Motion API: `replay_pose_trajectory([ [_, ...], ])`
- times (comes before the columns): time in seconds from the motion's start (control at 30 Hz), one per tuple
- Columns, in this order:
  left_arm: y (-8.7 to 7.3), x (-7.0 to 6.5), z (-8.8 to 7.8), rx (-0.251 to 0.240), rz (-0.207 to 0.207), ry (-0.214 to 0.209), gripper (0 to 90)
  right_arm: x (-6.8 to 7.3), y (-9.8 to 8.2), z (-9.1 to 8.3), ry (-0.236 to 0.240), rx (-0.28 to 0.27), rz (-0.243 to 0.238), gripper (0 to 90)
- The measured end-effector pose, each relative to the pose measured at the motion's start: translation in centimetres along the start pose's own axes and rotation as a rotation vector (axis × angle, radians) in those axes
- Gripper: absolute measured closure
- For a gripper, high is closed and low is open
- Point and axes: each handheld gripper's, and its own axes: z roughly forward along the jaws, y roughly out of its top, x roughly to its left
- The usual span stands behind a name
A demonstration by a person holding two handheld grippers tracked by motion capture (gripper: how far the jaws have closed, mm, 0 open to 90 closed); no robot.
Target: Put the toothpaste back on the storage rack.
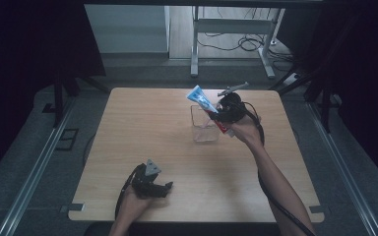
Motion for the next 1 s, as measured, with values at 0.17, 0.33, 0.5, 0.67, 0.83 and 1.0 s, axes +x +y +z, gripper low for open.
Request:
replay_pose_trajectory([
  [0.17, 0.0, 0.0, 0.0, -0.001, 0.007, 0.001, 13.7, -0.1, 0.6, 0.7, 0.000, -0.007, -0.002, 72.1],
  [0.33, 0.0, 0.0, 0.0, -0.001, 0.005, 0.001, 13.7, -0.3, 1.3, 1.3, 0.000, -0.017, 0.000, 72.2],
  [0.5, 0.0, 0.0, 0.0, 0.000, 0.003, 0.001, 13.7, -0.7, 2.1, 1.8, 0.003, -0.031, 0.006, 72.2],
  [0.67, 0.0, 0.0, 0.0, 0.000, 0.004, 0.000, 13.7, -0.9, 2.7, 2.5, 0.005, -0.042, 0.002, 72.2],
  [0.83, 0.0, 0.0, 0.0, 0.000, 0.004, 0.001, 13.7, -1.2, 3.3, 3.2, 0.004, -0.049, 0.005, 72.2],
  [1.0, 0.0, 0.0, 0.0, 0.000, 0.004, 0.001, 13.7, -1.5, 3.5, 4.1, -0.003, -0.053, 0.008, 72.2],
])
